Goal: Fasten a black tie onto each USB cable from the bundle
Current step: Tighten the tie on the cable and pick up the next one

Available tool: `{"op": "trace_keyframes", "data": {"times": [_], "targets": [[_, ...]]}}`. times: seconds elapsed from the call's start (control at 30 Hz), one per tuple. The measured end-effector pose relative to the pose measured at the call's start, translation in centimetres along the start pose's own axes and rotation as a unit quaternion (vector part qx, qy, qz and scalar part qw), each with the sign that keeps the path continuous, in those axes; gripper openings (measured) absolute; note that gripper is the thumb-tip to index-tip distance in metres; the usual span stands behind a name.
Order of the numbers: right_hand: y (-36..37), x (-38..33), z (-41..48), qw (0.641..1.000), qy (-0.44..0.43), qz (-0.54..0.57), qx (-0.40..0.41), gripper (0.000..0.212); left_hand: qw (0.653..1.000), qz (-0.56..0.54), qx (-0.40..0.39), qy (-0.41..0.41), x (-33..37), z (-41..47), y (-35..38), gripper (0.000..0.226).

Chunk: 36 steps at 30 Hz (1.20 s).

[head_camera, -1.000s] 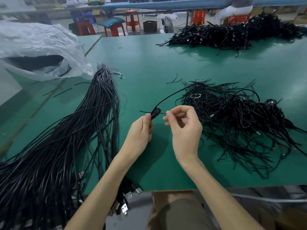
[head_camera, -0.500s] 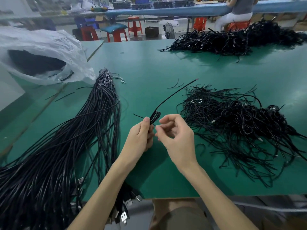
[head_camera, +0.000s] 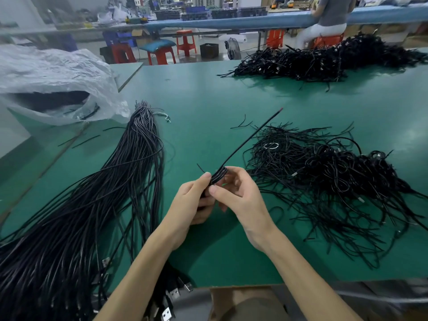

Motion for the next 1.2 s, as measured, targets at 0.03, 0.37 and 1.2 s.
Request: {"op": "trace_keyframes", "data": {"times": [0.03,0.37,1.2], "targets": [[0.1,-0.1,0.0,1.0,-0.002,0.002,-0.009,0.042,1.0,0.006,-0.01,-0.002,0.0,0.0,0.2,0.051],[0.6,0.4,-0.2,0.999,0.021,0.0,-0.034,0.048,0.999,-0.001,-0.052,-0.015,-0.6,-0.2,0.9,0.044],[-1.2,0.5,-0.2,0.998,-0.008,-0.049,0.037,0.017,0.999,-0.022,0.019,-0.019,0.0,-0.4,-0.3,0.043]]}}
Point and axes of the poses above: each hand's wrist, its own z-axis towards the middle knuckle, its own y-axis out of the palm, x = y × z, the point moved 10 cm from there along z, towards the middle knuckle, and after that the axes turned 4 degrees about z, right-handed, at the moved point
